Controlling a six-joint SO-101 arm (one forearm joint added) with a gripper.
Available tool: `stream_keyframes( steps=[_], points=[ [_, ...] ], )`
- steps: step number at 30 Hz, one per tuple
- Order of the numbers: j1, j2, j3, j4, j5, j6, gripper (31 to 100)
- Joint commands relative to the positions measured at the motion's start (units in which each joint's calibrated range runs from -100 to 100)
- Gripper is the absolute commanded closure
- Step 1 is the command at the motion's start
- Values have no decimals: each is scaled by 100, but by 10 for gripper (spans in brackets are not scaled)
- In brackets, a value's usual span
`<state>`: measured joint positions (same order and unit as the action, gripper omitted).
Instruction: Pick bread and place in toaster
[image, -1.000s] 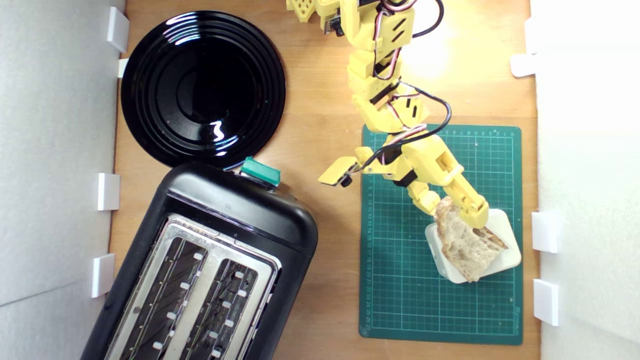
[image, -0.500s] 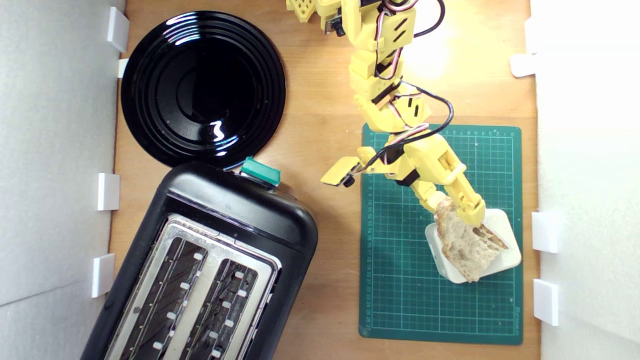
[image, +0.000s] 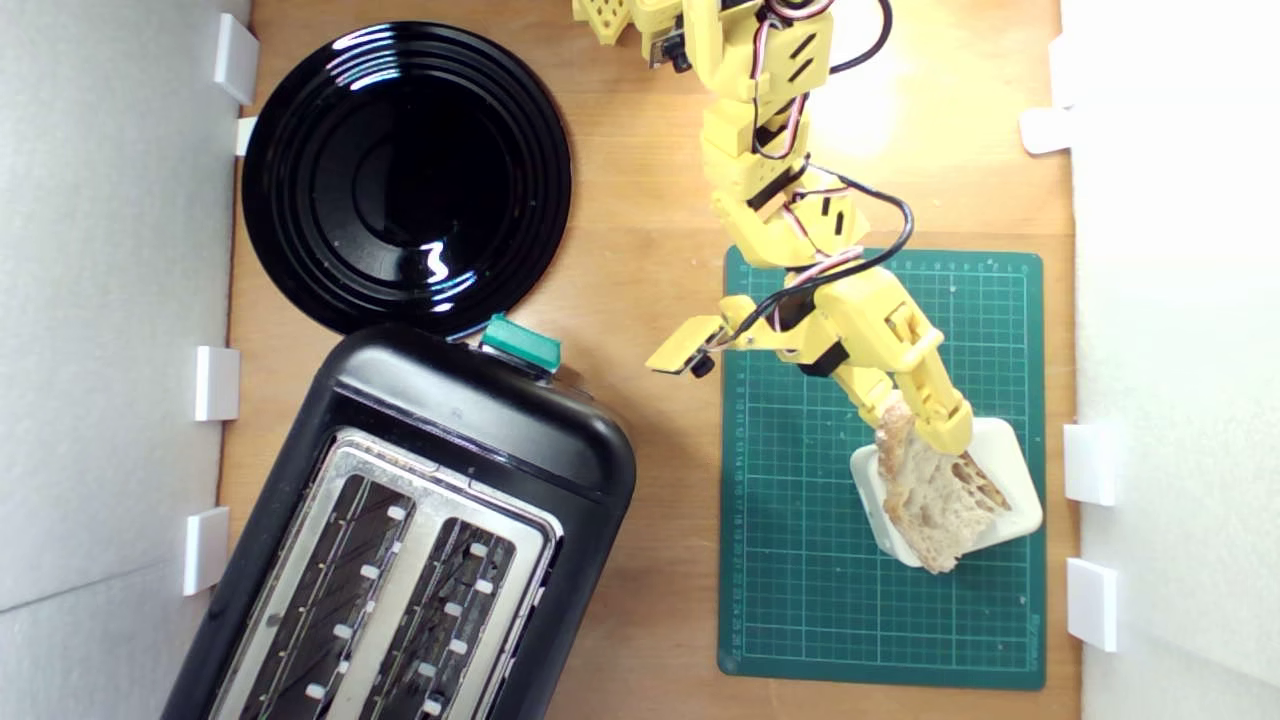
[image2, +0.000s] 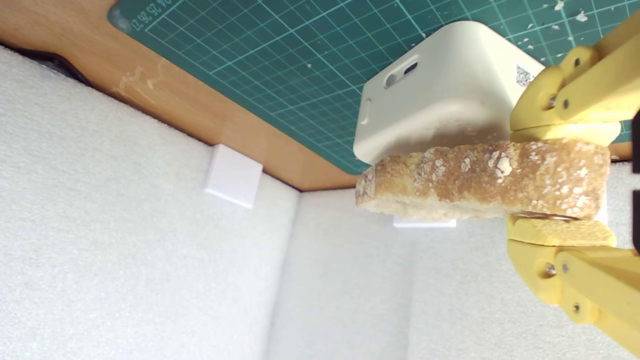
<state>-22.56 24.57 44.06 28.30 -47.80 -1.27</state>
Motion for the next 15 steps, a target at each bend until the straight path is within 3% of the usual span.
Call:
stream_keyframes(
  steps=[1,10,15],
  points=[
    [-8,-236,-116,-37,-84,-12,785],
    [8,-1525,-107,-37,1111,-33,798],
    [81,-2690,-144,-28,2092,-378,798]
  ],
)
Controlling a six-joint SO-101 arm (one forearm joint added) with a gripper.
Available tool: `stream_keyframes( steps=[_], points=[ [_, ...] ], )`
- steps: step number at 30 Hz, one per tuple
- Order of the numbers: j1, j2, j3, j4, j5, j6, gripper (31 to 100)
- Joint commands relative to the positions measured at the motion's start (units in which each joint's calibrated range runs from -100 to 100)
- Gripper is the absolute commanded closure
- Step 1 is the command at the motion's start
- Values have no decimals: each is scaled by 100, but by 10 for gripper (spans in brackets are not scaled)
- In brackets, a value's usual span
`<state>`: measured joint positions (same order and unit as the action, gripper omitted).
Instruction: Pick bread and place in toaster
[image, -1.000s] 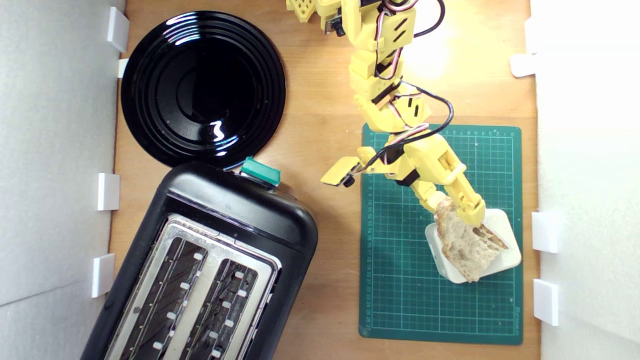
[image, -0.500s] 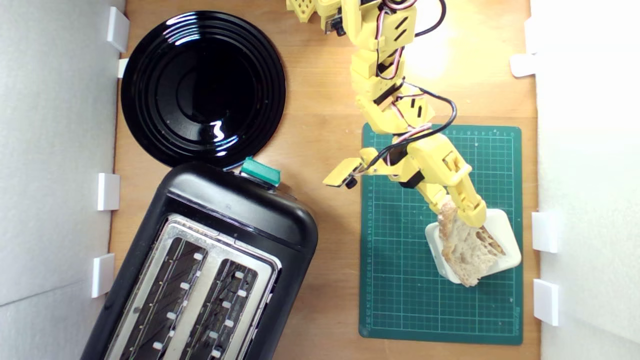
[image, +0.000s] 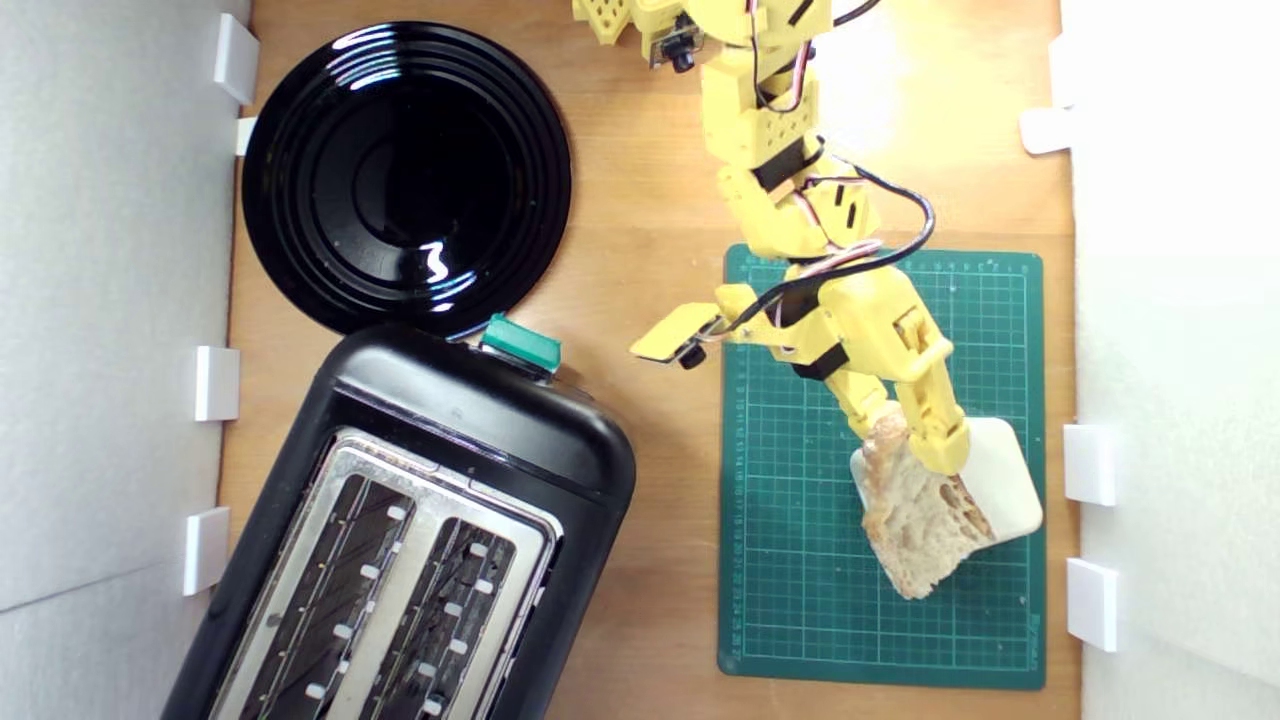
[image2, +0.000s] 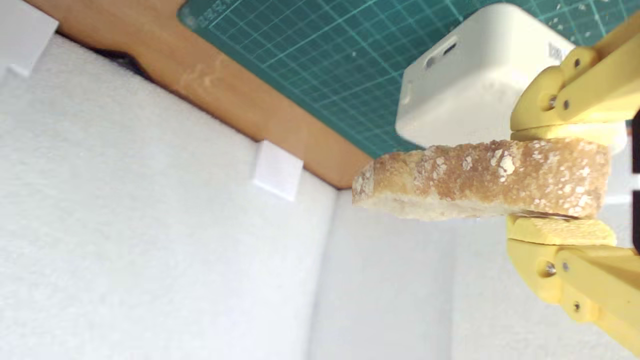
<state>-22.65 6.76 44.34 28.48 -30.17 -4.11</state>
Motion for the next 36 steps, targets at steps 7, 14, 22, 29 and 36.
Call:
stream_keyframes(
  steps=[7,14,22,29,36],
  points=[
    [372,-3272,-208,44,1865,-62,798],
    [452,-4071,-580,-37,2471,519,798],
    [444,-4112,-2023,-46,3879,948,798],
    [444,-4154,-2695,-46,4561,1534,798],
    [444,-4154,-3349,-55,5363,2323,798]
  ],
)
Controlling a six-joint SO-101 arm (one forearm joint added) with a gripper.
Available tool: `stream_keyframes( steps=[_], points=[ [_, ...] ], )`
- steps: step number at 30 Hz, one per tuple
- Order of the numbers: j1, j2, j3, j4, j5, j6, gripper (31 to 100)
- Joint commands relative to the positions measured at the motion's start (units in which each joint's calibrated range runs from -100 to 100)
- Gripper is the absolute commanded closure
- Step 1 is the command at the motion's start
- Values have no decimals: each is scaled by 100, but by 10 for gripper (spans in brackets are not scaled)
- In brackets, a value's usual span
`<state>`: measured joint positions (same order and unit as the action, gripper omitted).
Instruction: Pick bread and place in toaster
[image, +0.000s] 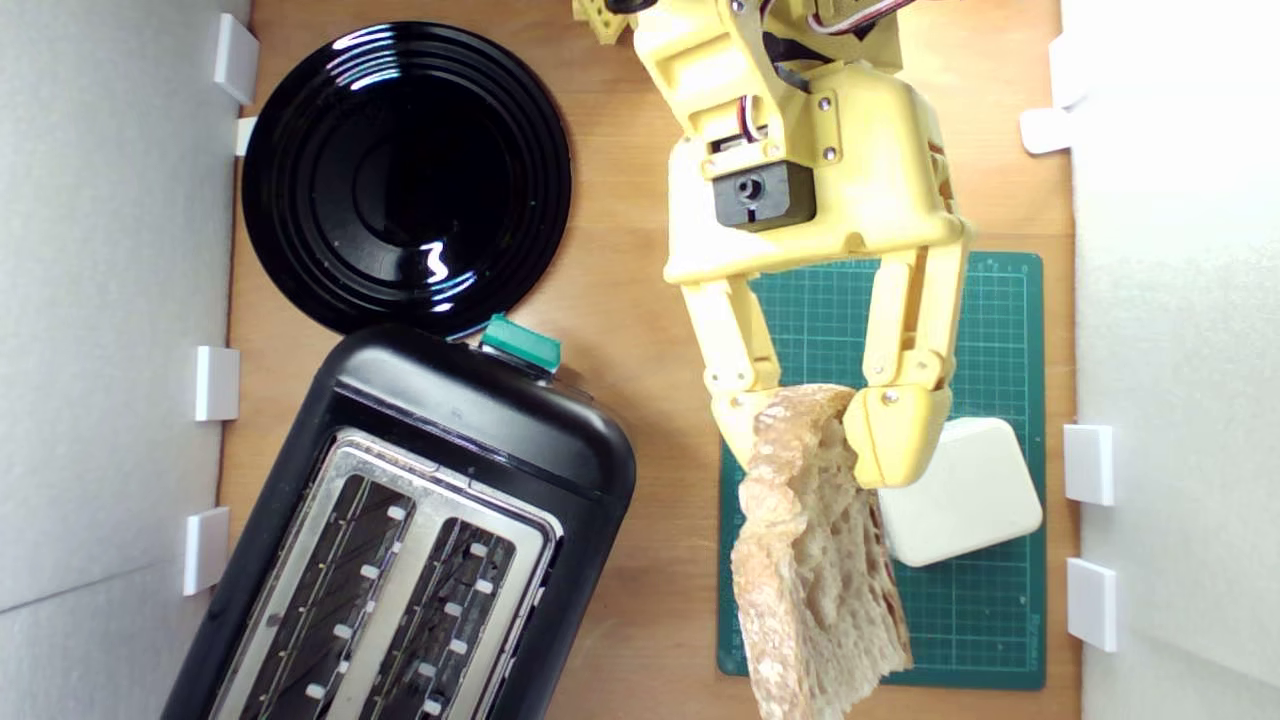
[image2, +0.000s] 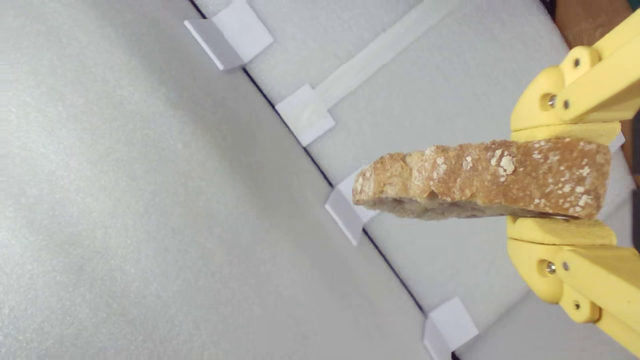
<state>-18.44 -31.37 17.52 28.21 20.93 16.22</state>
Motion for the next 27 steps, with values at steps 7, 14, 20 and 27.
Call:
stream_keyframes(
  steps=[7,14,20,27],
  points=[
    [491,-290,-1666,-491,1004,1069,798],
    [1039,-274,-2047,-772,1550,1744,798],
    [1409,-274,-2138,-718,2147,2440,798],
    [1788,-257,-2483,-718,2813,2921,798]
  ],
)
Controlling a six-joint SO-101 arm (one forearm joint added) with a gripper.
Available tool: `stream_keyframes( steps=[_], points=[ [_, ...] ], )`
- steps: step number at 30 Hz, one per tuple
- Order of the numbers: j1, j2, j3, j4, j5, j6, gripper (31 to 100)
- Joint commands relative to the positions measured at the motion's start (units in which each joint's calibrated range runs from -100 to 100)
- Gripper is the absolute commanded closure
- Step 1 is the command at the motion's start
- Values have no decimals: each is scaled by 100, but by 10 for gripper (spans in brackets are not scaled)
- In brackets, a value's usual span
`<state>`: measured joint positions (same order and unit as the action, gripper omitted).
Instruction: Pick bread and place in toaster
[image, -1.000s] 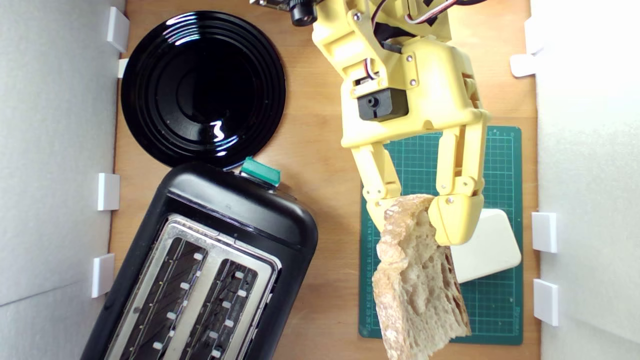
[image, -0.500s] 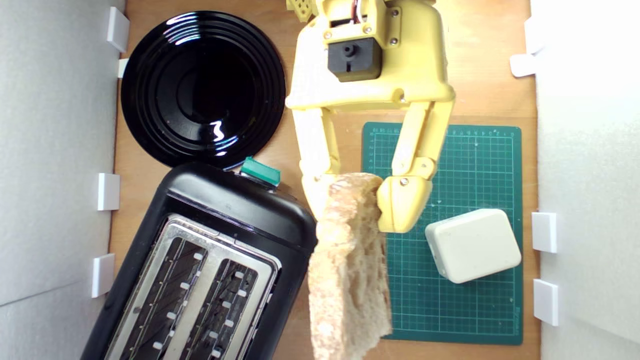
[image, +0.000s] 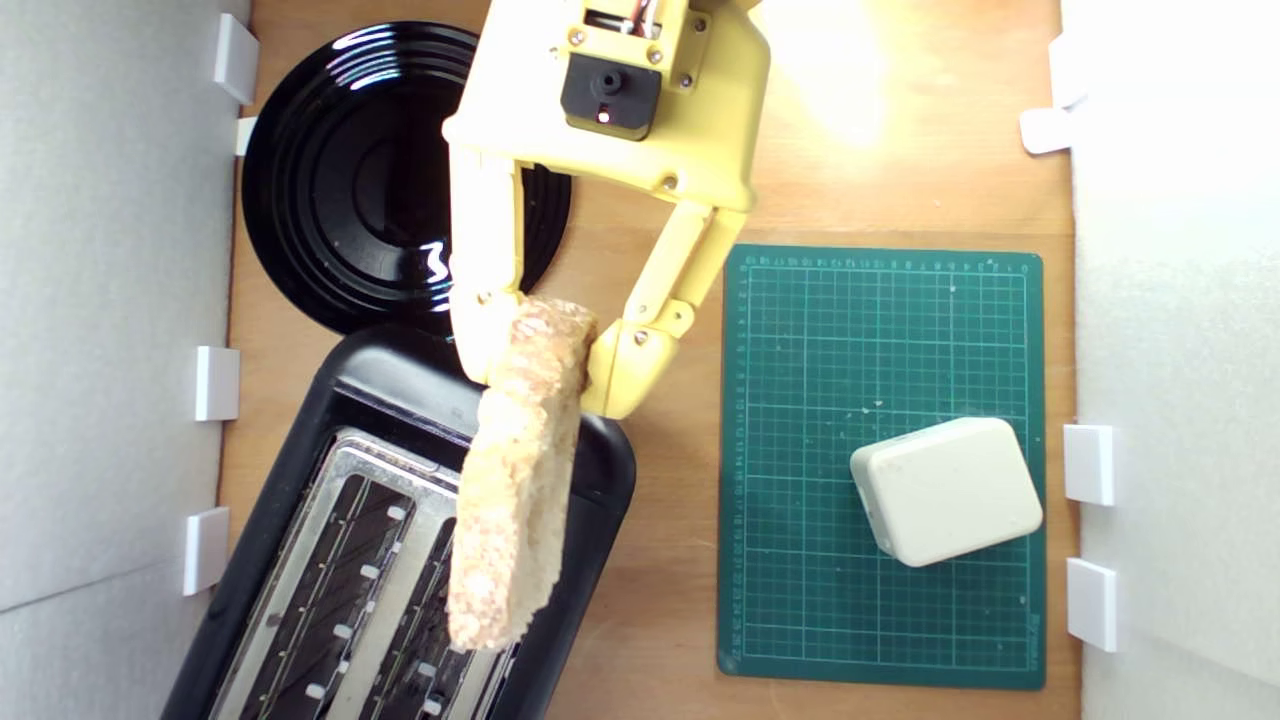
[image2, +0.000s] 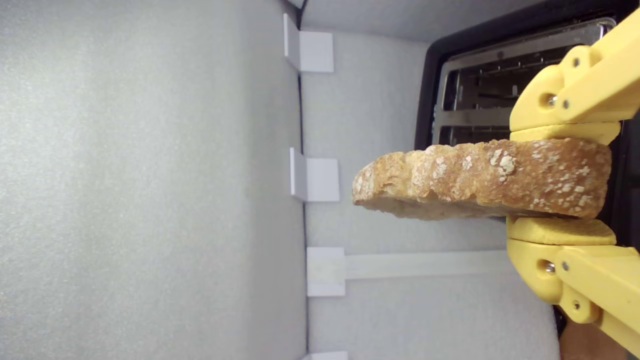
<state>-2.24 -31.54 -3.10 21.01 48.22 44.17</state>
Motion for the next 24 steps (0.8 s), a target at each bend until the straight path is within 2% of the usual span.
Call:
stream_keyframes(
  steps=[1,5,11,24],
  points=[
    [240,-240,-421,-7,118,174,798],
    [498,-240,-430,-52,374,326,798],
    [659,-16,-439,-52,698,315,798],
    [1054,866,-1456,-61,1219,310,798]
  ],
)
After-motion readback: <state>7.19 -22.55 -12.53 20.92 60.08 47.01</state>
